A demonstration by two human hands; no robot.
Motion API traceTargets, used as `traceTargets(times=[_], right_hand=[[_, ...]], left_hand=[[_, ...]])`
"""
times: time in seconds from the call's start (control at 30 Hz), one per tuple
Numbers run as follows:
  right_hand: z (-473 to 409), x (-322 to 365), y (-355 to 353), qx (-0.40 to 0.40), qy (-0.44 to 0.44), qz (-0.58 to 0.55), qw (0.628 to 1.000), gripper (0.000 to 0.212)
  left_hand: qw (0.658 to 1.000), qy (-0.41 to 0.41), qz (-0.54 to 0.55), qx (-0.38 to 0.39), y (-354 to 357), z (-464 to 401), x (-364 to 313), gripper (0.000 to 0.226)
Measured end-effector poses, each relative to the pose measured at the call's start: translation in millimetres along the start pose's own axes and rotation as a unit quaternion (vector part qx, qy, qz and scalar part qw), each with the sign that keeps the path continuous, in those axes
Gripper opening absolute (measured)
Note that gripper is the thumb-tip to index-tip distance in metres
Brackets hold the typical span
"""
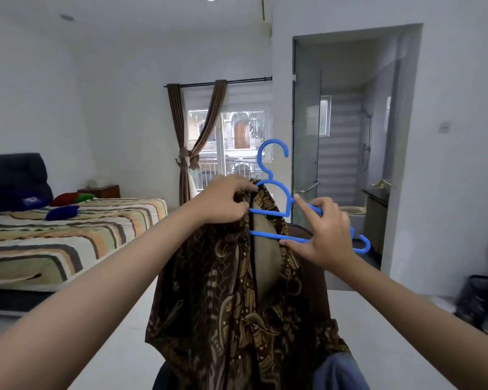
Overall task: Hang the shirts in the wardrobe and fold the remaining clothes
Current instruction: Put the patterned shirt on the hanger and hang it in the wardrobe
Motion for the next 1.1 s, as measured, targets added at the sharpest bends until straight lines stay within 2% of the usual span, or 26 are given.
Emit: traceTargets(times=[0.1, 0.17, 0.33, 0.47, 0.63, 0.73, 0.83, 0.9, 1.0, 1.1], right_hand=[[2, -4, -6, -0.003, 0.000, -0.028, 1.000, 0.093], [2, -5, -9, 0.000, -0.003, -0.047, 0.999, 0.093], [0, -5, -14, 0.007, -0.020, -0.085, 0.996, 0.095], [0, -1, -16, 0.015, -0.038, -0.089, 0.995, 0.094], [7, 1, -13, 0.026, -0.035, -0.103, 0.994, 0.095], [11, 3, -13, 0.012, -0.032, -0.103, 0.994, 0.095], [13, 5, -12, -0.020, -0.013, -0.061, 0.998, 0.093], [18, 6, -13, -0.060, 0.005, -0.045, 0.997, 0.086], [38, 12, -9, -0.103, -0.045, -0.102, 0.988, 0.063], [58, 19, 2, 0.002, -0.094, -0.168, 0.981, 0.043]], left_hand=[[0.997, 0.067, 0.030, -0.006, -2, 9, 0, 0.036], [0.995, 0.080, 0.055, -0.022, -4, 12, -1, 0.034], [0.987, 0.082, 0.123, -0.066, -7, 10, 1, 0.047], [0.981, 0.084, 0.154, -0.081, -6, 12, 1, 0.048], [0.982, 0.086, 0.159, -0.058, -7, 16, -2, 0.045], [0.982, 0.084, 0.162, -0.054, -6, 16, 0, 0.044], [0.975, 0.084, 0.191, -0.081, -6, 15, 3, 0.046], [0.971, 0.083, 0.202, -0.102, -8, 14, 5, 0.049], [0.965, 0.083, 0.217, -0.124, -14, 12, 9, 0.050], [0.961, 0.088, 0.227, -0.134, -20, 12, 14, 0.049]])
Point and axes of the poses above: each hand's wrist, its own z-axis away from the middle knuckle, its own y-axis out of the palm, x = y × z, the point moved 3 cm from there along -z, towards the middle knuckle, and after that the axes turned 3 degrees about y, right-handed, at the moved point
